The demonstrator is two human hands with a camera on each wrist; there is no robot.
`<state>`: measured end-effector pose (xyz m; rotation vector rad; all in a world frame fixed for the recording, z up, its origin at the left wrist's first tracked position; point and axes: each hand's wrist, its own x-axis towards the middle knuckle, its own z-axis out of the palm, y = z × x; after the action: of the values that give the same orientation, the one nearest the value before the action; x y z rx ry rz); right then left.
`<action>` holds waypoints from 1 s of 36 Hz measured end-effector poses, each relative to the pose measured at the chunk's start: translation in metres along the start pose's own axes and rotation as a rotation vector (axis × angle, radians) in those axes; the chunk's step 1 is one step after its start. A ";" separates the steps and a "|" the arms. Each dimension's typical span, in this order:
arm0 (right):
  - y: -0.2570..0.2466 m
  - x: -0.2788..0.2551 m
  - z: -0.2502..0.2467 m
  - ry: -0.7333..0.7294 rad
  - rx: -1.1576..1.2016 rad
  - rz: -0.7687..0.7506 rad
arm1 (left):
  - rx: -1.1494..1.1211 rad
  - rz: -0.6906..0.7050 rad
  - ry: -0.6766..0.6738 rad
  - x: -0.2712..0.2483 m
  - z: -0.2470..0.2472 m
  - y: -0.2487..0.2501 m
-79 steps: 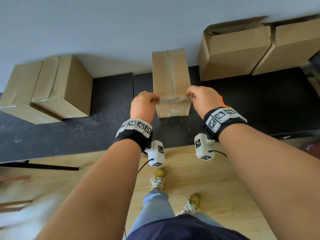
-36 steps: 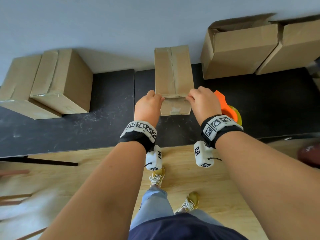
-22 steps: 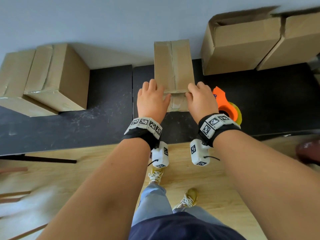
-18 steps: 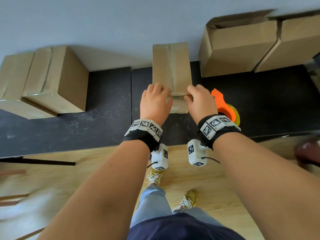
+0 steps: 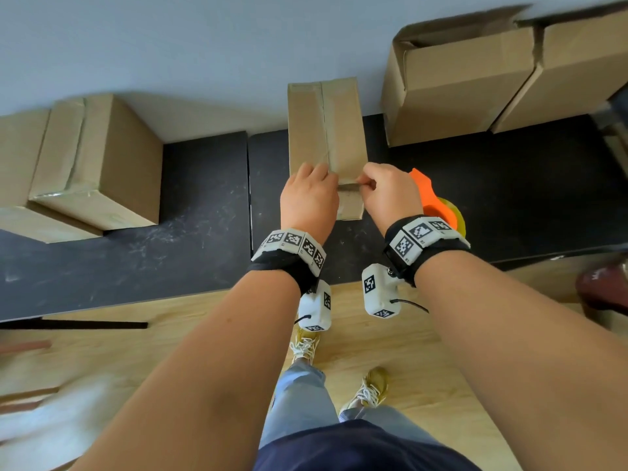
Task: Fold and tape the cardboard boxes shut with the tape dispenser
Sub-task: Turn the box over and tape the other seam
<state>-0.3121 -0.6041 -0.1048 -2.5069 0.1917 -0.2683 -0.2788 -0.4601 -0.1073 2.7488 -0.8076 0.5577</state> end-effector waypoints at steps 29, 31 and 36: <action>-0.016 -0.003 -0.009 -0.020 0.110 0.242 | -0.550 -0.847 -0.085 -0.027 -0.025 -0.018; -0.017 0.000 -0.010 -0.035 0.136 0.334 | -0.661 -0.911 -0.140 -0.028 -0.027 -0.021; -0.016 0.010 -0.003 -0.126 0.200 0.454 | -0.781 -0.966 -0.115 -0.021 -0.026 -0.020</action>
<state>-0.3020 -0.5950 -0.0915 -2.1999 0.6376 0.0548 -0.2915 -0.4258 -0.0949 2.0613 0.3016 -0.1137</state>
